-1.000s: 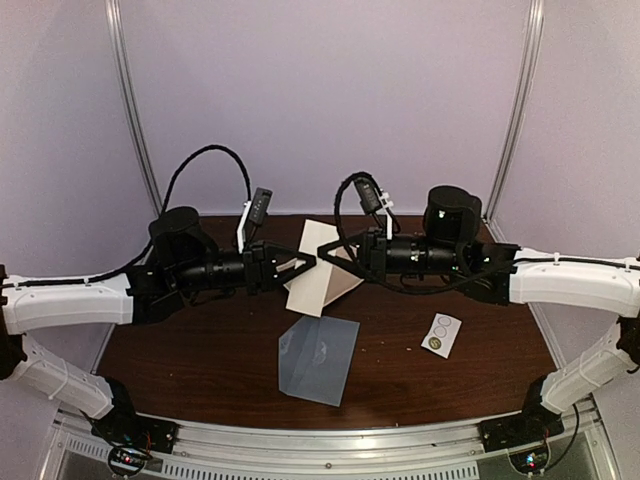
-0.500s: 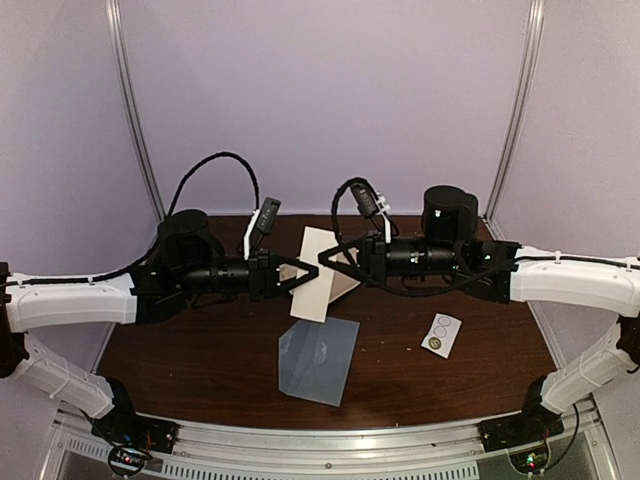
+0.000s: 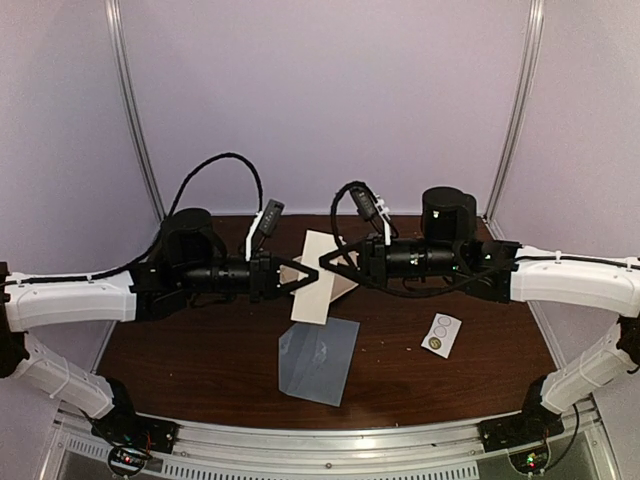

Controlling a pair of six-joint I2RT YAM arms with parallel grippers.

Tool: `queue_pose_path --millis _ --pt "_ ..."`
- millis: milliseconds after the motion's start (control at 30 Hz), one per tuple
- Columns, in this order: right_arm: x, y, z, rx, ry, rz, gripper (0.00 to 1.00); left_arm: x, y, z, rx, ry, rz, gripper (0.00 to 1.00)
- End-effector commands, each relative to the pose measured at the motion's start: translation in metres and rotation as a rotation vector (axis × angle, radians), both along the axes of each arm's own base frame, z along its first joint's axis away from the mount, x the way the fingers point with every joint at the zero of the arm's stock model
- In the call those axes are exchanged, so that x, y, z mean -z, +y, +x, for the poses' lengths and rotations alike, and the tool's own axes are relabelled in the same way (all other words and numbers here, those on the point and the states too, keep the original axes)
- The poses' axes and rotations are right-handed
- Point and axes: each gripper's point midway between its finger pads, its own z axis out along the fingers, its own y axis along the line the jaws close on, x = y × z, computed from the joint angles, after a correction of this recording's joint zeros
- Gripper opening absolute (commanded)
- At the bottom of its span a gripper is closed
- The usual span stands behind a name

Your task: Place the letter into the envelope and seal it

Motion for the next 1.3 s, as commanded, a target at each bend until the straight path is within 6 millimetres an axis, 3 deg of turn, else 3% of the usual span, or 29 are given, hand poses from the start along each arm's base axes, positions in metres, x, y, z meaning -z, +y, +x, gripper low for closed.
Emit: queue_pose_path --millis 0,67,133,267,467,700,833,1267 --pt "-0.016 -0.014 0.014 0.104 -0.02 0.006 0.41 0.011 0.006 0.02 -0.044 0.008 0.11 0.0" --pt "0.0 -0.023 0.022 0.178 0.019 -0.022 0.61 0.041 0.018 0.033 -0.077 0.084 0.209 0.0" --pt "0.022 -0.032 0.03 0.255 0.079 -0.061 0.7 0.07 0.029 0.043 -0.095 0.148 0.3 0.0" --pt "0.08 -0.046 0.036 0.368 0.237 -0.135 0.76 0.121 0.035 0.046 -0.074 0.235 0.449 0.0" --pt "0.146 -0.052 0.024 0.415 0.433 -0.2 0.77 0.165 0.034 0.041 -0.048 0.321 0.51 0.0" --pt "0.192 -0.049 0.013 0.412 0.543 -0.273 0.65 0.197 0.039 0.035 -0.078 0.422 0.503 0.0" --pt "0.208 -0.046 0.008 0.407 0.574 -0.311 0.61 0.215 0.044 0.029 -0.108 0.496 0.494 0.0" --pt "0.247 -0.038 0.003 0.407 0.635 -0.382 0.56 0.236 0.046 0.034 -0.163 0.558 0.492 0.0"
